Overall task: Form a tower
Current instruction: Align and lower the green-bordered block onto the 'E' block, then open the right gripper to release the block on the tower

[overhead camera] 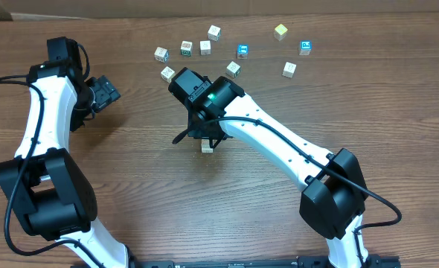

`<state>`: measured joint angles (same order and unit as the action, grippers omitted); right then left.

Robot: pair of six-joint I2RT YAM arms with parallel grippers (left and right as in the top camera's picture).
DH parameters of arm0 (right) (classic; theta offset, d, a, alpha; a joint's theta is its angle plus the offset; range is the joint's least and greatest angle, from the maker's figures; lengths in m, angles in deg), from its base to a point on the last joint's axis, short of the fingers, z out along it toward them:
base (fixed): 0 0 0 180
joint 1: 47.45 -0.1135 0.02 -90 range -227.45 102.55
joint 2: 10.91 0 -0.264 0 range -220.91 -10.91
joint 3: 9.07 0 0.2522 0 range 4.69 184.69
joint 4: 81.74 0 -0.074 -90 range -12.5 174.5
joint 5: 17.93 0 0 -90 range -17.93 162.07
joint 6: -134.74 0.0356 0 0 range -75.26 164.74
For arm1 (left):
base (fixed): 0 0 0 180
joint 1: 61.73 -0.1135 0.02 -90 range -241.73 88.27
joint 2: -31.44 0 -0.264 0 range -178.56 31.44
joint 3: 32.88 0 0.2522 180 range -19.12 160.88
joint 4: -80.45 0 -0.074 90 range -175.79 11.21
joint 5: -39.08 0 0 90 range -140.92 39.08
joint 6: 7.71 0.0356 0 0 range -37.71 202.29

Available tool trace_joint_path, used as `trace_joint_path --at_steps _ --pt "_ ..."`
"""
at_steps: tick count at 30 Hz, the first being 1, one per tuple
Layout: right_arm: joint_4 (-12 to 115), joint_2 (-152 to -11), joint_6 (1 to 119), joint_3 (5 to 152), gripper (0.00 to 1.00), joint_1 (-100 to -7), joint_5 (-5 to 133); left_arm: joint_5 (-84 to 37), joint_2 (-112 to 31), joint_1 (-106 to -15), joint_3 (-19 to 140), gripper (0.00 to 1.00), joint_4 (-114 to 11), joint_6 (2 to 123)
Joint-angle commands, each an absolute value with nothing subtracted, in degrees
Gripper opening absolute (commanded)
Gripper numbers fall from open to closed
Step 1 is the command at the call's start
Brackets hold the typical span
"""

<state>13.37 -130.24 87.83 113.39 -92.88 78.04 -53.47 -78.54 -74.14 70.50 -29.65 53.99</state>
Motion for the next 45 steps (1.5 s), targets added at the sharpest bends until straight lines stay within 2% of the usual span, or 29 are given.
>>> trace_joint_path --at_steps 1,11,14,22,24,26,36,41,45 --pt "13.5 -130.4 87.8 115.3 0.31 -93.1 78.4 -53.4 -78.8 -74.0 71.0 1.0 -29.7 54.6" --pt "13.5 -130.4 87.8 115.3 0.31 -93.1 77.1 -53.4 -78.8 -74.0 71.0 1.0 -29.7 54.6" --pt "13.5 -130.4 87.8 115.3 0.37 -93.1 77.1 -53.4 -78.8 -74.0 71.0 0.99 -29.7 54.6" --pt "14.1 -130.4 87.8 115.3 0.65 -93.1 77.2 -53.4 -78.8 -74.0 71.0 0.99 -29.7 54.6" --pt "14.3 -130.4 87.8 115.3 0.79 -93.1 77.2 -53.4 -78.8 -74.0 71.0 1.0 -29.7 54.6" --pt "14.4 -130.4 87.8 115.3 1.0 -93.1 77.8 -53.4 -78.8 -74.0 71.0 1.0 -29.7 54.6" --pt "18.9 -130.4 84.2 115.3 1.0 -91.2 80.4 -53.4 -78.8 -74.0 71.0 1.0 -29.7 54.6" --pt "21.0 -130.5 83.4 115.3 1.0 -86.2 81.7 -53.4 -78.8 -74.0 71.0 1.0 -29.7 54.6" --pt "21.0 -130.5 83.4 115.3 1.0 -81.0 88.1 -53.4 -78.8 -74.0 71.0 0.99 -29.7 54.6"
